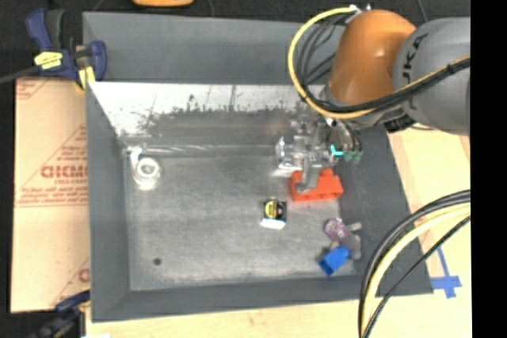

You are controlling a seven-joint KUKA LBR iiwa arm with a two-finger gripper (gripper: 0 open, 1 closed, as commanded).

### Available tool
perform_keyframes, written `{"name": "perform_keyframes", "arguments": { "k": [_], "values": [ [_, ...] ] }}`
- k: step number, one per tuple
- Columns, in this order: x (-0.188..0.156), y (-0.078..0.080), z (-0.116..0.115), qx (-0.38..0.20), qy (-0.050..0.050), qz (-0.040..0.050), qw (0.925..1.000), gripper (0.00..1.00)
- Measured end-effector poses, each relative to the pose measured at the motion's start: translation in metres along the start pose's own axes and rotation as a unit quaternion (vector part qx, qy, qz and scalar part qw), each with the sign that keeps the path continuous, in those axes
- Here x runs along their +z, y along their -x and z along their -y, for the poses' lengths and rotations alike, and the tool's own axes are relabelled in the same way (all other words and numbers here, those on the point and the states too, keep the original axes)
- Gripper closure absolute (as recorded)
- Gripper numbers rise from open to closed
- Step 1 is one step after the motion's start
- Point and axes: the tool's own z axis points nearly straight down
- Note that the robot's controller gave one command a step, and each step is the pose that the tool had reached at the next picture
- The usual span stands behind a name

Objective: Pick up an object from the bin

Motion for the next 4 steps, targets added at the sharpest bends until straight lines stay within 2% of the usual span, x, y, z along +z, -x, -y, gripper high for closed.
{"name": "perform_keyframes", "arguments": {
  "k": [1, 2, 3, 4],
  "values": [
    [0.071, -0.008, 0.049, -0.054, 0.002, 0.018, 0.9984, 0.0],
    [0.046, -0.016, 0.068, 0.014, 0.0, 0.0063, 0.9999, 0.0],
    [0.047, -0.015, 0.082, 0.022, 0.0, 0.0069, 0.9997, 0.0],
    [0.07, -0.023, 0.083, 0.074, 0.001, 0.0175, 0.9971, 0.0]
  ]
}}
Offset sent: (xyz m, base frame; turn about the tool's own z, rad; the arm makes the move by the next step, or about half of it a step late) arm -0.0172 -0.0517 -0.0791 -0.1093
